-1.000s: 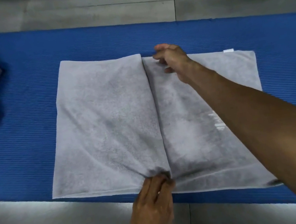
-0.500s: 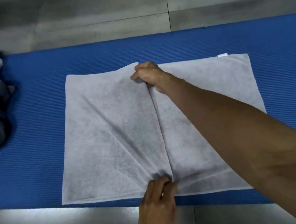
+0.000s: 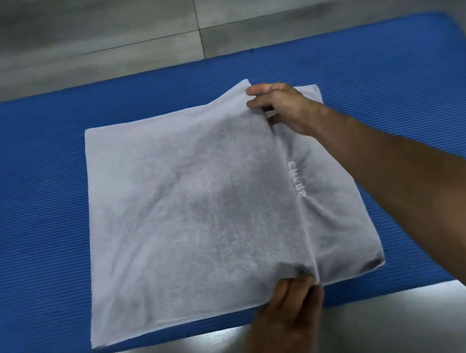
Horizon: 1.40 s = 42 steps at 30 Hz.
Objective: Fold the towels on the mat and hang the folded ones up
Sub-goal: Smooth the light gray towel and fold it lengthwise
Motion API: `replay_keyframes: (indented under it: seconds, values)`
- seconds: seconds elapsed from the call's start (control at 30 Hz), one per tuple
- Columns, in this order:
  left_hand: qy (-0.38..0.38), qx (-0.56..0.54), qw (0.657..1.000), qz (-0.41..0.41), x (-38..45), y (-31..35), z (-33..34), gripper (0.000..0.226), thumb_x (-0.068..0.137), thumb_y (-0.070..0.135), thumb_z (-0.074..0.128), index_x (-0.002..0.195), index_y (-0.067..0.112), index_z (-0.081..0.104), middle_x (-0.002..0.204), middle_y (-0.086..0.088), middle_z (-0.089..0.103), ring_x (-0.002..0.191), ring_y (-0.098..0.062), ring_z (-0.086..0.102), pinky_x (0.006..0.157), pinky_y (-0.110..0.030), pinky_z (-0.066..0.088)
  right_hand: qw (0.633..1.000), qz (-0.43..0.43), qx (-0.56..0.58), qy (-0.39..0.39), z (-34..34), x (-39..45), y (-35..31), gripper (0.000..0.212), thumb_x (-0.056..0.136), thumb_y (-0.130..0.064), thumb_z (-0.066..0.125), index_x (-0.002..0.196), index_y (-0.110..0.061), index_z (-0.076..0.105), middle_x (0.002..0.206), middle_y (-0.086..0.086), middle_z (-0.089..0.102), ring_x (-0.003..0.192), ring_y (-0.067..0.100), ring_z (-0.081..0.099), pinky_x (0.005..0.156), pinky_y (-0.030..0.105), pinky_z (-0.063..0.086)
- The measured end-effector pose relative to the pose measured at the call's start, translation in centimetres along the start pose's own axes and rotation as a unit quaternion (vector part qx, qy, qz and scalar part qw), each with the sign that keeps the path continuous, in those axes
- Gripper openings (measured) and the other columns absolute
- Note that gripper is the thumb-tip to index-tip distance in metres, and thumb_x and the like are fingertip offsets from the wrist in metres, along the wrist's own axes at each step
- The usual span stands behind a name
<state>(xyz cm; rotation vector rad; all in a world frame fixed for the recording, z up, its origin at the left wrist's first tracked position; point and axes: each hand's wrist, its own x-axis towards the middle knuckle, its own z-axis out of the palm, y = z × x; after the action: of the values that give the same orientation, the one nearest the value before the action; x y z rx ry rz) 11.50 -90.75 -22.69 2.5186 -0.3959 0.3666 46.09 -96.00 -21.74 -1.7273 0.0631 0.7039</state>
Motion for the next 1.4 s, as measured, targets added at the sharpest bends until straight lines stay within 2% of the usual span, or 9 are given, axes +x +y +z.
replay_keyframes:
  seconds: [0.13, 0.4, 0.63, 0.87, 0.93, 1.07, 1.17, 1.33, 1.4]
  values:
    - [-0.023, 0.01, 0.998, 0.049, 2.6, 2.6, 2.3, 0.018, 0.092, 0.014, 0.055, 0.104, 0.014, 0.068, 0.117, -0.003, 0.063, 0.093, -0.017, 0.061, 0.059, -0.025, 0.051, 1.0, 0.01, 0.0, 0.014, -3.7, -0.3, 1.1, 0.042, 0.083, -0.02, 0.071, 0.124, -0.022, 0.062, 0.125, 0.001, 0.062, 0.116, 0.019, 0.058, 0.099, 0.034, 0.049]
    - [-0.141, 0.004, 0.984, 0.105, 4.7, 4.5, 4.5, 0.014, 0.087, 0.019, 0.06, 0.095, 0.019, 0.071, 0.106, 0.0, 0.068, 0.09, -0.012, 0.064, 0.056, -0.018, 0.048, 0.999, -0.001, 0.022, 0.048, -6.9, -1.5, 1.9, 0.039, 0.084, -0.021, 0.069, 0.123, -0.025, 0.065, 0.113, -0.001, 0.069, 0.104, 0.018, 0.065, 0.078, 0.026, 0.051]
    - [-0.192, -0.014, 0.978, 0.084, 5.8, 7.1, 6.5, 0.026, 0.092, 0.017, 0.044, 0.096, 0.026, 0.068, 0.11, 0.006, 0.066, 0.093, -0.008, 0.06, 0.063, -0.017, 0.044, 0.996, 0.006, 0.013, 0.085, -9.7, -2.2, 3.3, 0.037, 0.079, -0.024, 0.07, 0.115, -0.027, 0.067, 0.122, -0.003, 0.064, 0.113, 0.015, 0.059, 0.09, 0.028, 0.049]
    - [-0.23, -0.029, 0.972, 0.041, 7.0, 8.5, 8.0, 0.025, 0.087, 0.024, 0.044, 0.101, 0.027, 0.063, 0.12, 0.006, 0.06, 0.099, -0.01, 0.056, 0.067, -0.018, 0.049, 0.993, 0.013, -0.019, 0.112, -10.7, -2.8, 3.9, 0.056, 0.087, -0.016, 0.065, 0.141, -0.02, 0.047, 0.136, -0.003, 0.053, 0.114, 0.012, 0.056, 0.094, 0.025, 0.047]
    - [-0.212, -0.065, 0.975, 0.008, 6.9, 7.5, 8.2, 0.026, 0.095, 0.027, 0.04, 0.109, 0.021, 0.062, 0.125, 0.0, 0.057, 0.107, -0.017, 0.054, 0.08, -0.026, 0.051, 0.983, -0.018, -0.093, 0.16, -9.7, -3.1, 4.2, 0.063, 0.089, -0.016, 0.064, 0.146, -0.02, 0.038, 0.144, -0.002, 0.043, 0.123, 0.016, 0.05, 0.101, 0.029, 0.043]
    - [-0.132, -0.068, 0.981, -0.124, 5.4, 1.0, 5.5, 0.043, 0.101, 0.035, 0.028, 0.124, 0.021, 0.061, 0.133, 0.0, 0.056, 0.123, -0.021, 0.051, 0.106, -0.033, 0.038, 0.889, -0.173, -0.358, 0.226, -5.2, -6.1, 6.6, 0.061, 0.083, -0.028, 0.048, 0.14, -0.007, 0.044, 0.146, 0.013, 0.043, 0.133, 0.031, 0.041, 0.111, 0.04, 0.035]
    - [-0.1, 0.017, 0.974, -0.203, 2.1, -6.3, 1.3, 0.046, 0.092, 0.026, 0.048, 0.137, 0.02, 0.052, 0.144, -0.005, 0.048, 0.133, -0.024, 0.042, 0.113, -0.036, 0.026, 0.861, -0.251, -0.39, 0.211, -0.9, -8.8, 10.0, 0.055, 0.085, -0.026, 0.045, 0.136, -0.007, 0.051, 0.146, 0.017, 0.044, 0.134, 0.033, 0.04, 0.112, 0.043, 0.033]
    - [-0.16, 0.133, 0.912, -0.353, -6.7, -13.6, -5.0, 0.056, 0.099, 0.046, 0.019, 0.151, 0.028, 0.025, 0.161, 0.002, 0.01, 0.148, -0.018, 0.01, 0.118, -0.04, 0.012, 0.843, -0.265, -0.429, 0.188, 5.1, -11.8, 13.5, 0.046, 0.096, -0.025, 0.041, 0.14, -0.013, 0.049, 0.149, 0.014, 0.043, 0.138, 0.034, 0.039, 0.112, 0.051, 0.032]
    - [-0.181, 0.148, 0.911, -0.341, -8.0, -13.9, -6.0, 0.057, 0.098, 0.046, 0.022, 0.15, 0.025, 0.03, 0.16, -0.003, 0.017, 0.148, -0.022, 0.014, 0.117, -0.04, 0.015, 0.831, -0.239, -0.469, 0.179, 6.6, -12.4, 14.1, 0.048, 0.098, -0.029, 0.039, 0.143, -0.016, 0.044, 0.152, 0.012, 0.039, 0.14, 0.035, 0.035, 0.115, 0.051, 0.027]
